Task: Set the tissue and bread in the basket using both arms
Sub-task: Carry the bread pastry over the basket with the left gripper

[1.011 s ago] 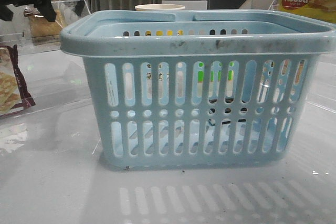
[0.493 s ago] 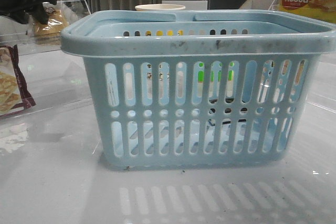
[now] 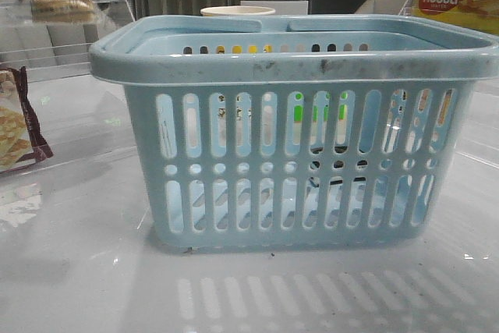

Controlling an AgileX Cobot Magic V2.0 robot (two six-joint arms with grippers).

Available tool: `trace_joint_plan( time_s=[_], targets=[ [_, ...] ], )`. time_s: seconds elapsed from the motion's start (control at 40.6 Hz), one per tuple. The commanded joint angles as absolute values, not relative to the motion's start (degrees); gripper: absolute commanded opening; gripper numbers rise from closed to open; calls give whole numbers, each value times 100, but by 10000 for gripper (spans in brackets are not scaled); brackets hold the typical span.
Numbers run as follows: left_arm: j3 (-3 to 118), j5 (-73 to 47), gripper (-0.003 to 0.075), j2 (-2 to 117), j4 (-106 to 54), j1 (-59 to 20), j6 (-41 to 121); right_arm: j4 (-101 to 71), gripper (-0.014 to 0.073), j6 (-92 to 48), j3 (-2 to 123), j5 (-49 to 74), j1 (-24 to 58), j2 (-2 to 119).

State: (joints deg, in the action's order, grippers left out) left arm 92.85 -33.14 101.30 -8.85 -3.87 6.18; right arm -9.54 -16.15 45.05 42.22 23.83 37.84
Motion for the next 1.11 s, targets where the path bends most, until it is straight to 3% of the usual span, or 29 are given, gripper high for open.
trace_joint_plan(
  time_s=[0.0, 0.173, 0.395, 0.641, 0.863, 0.962, 1.085],
  targets=[
    [9512, -3255, 91, 9381, -999, -401, 664, -954, 466, -1662, 4646, 3841, 2381, 3763],
    [9311, -3592, 91, 8701, -1181, -698, 1258, -954, 466, -1662, 4646, 3841, 2381, 3763],
    [8672, -3663, 91, 8135, -1328, -1930, 1704, -954, 466, -1662, 4646, 3841, 2381, 3763],
    [8187, -3602, 91, 8306, -1328, -3401, 1704, -954, 466, -1662, 4646, 3841, 2381, 3763],
    [8170, -3333, 97, 8962, -1328, -3890, 1704, -954, 466, -1662, 4646, 3841, 2381, 3763],
    [8193, -3188, 175, 9185, -1317, -3911, 1704, -954, 466, -1662, 4646, 3841, 2381, 3763],
    [8193, -3086, 365, 9310, -1333, -3911, 1704, -954, 466, -1662, 4646, 3841, 2381, 3763]
  ],
)
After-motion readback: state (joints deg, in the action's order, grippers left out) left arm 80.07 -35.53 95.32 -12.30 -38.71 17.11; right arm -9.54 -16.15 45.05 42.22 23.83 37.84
